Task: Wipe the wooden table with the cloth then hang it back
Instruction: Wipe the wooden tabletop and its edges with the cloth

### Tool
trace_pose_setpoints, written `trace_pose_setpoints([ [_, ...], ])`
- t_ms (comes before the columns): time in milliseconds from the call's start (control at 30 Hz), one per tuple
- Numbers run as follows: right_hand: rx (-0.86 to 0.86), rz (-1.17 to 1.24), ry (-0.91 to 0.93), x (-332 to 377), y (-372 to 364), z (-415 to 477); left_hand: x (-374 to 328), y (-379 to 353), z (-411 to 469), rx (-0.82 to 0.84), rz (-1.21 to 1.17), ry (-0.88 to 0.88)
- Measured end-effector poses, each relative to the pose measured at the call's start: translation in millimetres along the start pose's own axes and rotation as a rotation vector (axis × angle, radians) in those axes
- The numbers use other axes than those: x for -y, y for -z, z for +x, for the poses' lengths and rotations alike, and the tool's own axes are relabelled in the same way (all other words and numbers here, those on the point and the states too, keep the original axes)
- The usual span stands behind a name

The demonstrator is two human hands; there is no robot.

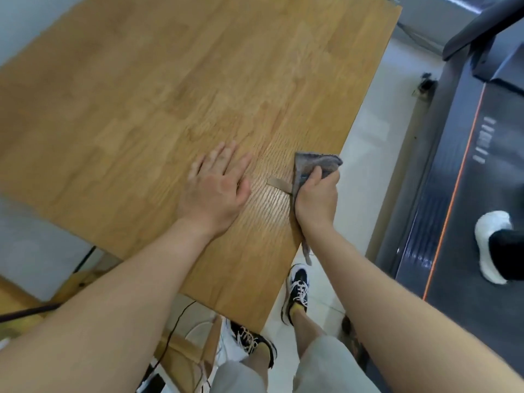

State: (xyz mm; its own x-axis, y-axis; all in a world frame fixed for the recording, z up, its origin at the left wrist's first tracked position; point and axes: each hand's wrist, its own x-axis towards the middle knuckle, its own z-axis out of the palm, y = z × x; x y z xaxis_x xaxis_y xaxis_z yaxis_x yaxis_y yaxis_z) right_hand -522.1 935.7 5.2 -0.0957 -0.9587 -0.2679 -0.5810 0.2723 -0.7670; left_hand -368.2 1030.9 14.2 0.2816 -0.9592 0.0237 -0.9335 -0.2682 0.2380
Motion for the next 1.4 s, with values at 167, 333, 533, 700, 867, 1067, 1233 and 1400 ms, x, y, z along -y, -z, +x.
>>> trace_pose_setpoints([
  [167,0.101,-0.231,0.313,-41,-4,-117,1,-1,1,-0.063,-0.015,0.008],
  [333,0.210,-0.342,0.488,-75,9,-182,-1,4,-1,-0.097,-0.101,0.049],
  [533,0.344,-0.473,0.569,-83,37,-188,-12,7,-25,-0.178,-0.277,0.166],
  [700,0.453,-0.523,0.694,-65,70,-165,-27,31,-69,-0.129,-0.509,0.360],
  [867,0.556,-0.375,0.793,-24,44,-153,-39,53,-116,-0.292,-0.616,0.597],
  [1067,0.811,-0.367,0.813,6,9,-137,-86,24,-168,-0.498,-0.642,0.888],
  [1233,1.006,-0.274,0.649,29,8,-119,-130,-5,-158,-0.512,-0.550,1.038],
  [1400,0.653,-0.264,0.940,54,-8,-89,-130,-12,-141,-0.538,-0.691,1.173],
])
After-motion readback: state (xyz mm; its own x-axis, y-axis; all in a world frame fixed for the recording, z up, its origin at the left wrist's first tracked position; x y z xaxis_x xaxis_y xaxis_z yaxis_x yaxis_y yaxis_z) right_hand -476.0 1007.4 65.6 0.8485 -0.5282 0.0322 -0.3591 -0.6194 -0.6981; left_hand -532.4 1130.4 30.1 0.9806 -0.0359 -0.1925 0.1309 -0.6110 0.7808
